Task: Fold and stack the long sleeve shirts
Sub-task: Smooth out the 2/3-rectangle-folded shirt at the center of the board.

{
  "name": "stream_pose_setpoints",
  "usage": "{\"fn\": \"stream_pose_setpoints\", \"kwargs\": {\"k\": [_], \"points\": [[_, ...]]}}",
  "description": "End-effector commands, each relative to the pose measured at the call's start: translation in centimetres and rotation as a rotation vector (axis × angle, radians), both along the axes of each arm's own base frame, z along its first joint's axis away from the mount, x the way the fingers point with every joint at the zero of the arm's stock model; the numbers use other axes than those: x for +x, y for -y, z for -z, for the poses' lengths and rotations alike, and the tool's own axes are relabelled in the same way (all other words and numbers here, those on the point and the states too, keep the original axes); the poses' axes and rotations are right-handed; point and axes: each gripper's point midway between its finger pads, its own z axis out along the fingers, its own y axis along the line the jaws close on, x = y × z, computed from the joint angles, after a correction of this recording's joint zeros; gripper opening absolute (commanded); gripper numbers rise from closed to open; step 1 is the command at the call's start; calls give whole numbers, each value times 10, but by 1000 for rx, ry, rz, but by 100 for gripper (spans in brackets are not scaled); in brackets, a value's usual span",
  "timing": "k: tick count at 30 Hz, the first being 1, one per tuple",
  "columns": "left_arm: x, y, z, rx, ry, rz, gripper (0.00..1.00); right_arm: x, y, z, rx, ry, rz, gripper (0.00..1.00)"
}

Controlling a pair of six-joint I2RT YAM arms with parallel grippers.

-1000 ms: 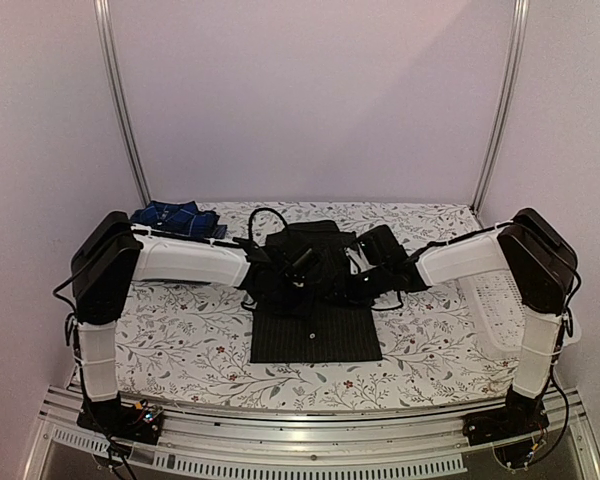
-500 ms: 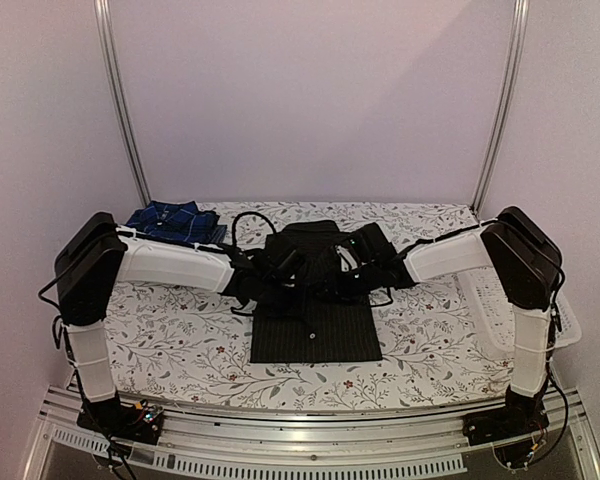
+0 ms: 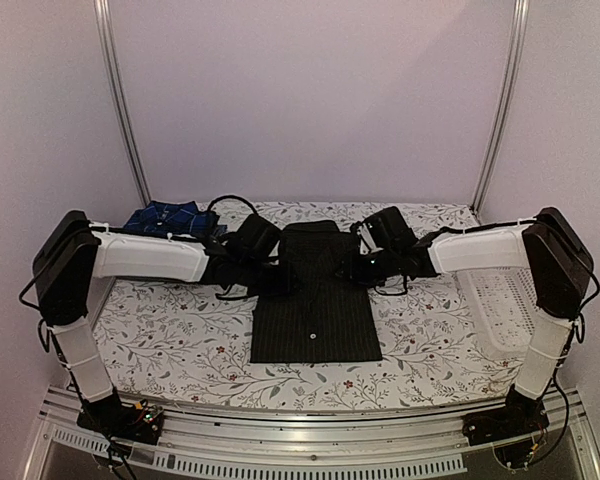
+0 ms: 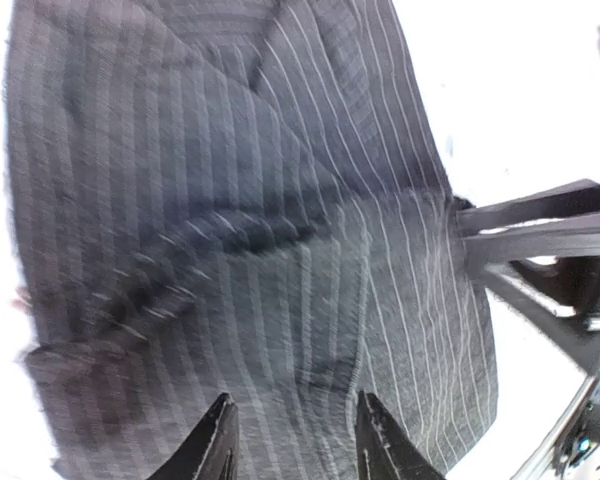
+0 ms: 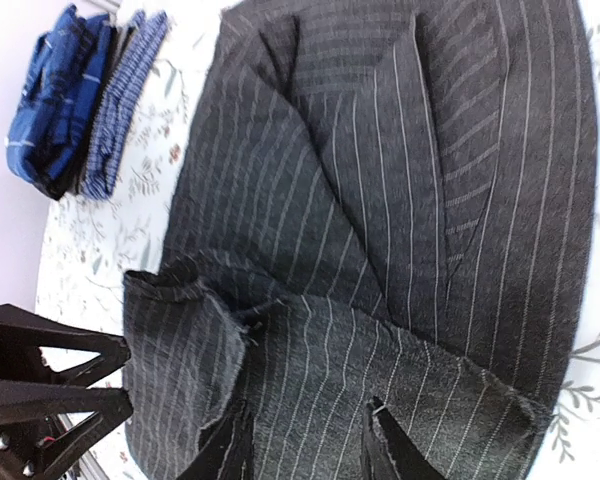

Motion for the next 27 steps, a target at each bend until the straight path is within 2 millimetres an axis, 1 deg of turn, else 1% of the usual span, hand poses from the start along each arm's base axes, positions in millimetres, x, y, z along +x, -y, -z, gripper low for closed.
{"fn": "stream_pose_setpoints", "kwargs": {"k": [1,3,4,7,10,11,13,14,17,18,20,21,25,27], "points": [[12,-21,-21,-58,37,-22,38,2,5,-40,1,95,15,35],[13,-33,-19,-68,22,-41,33,-6,-9,-48,11,111,-36,34],[13,-38,-18,-74,16,-46,30,-11,-18,-48,13,110,-63,34],[8,-45,-16,-95,6,-40,23,-24,-46,-52,26,115,-153,31],[3,-47,-9,-113,-17,-18,19,-34,-71,-45,37,100,-233,25],[2,-49,-5,-110,-26,-18,18,-36,-78,-37,34,85,-255,25],[4,-55,2,-104,-39,-28,17,-38,-85,-28,27,72,-286,24],[6,-59,6,-104,-45,-35,16,-36,-86,-21,15,64,-290,23],[16,-67,13,-115,-46,-44,14,-31,-88,-7,-17,55,-309,22],[20,-68,16,-111,-43,-41,14,-28,-86,3,-33,43,-309,21],[27,-68,23,-101,-47,-27,13,-17,-77,17,-53,26,-292,21],[30,-69,29,-92,-56,-25,12,-12,-72,24,-62,16,-280,20],[42,-74,46,-71,-78,-30,11,10,-55,36,-90,8,-241,21],[44,-77,57,-62,-101,-33,10,20,-53,37,-98,15,-236,21]]}}
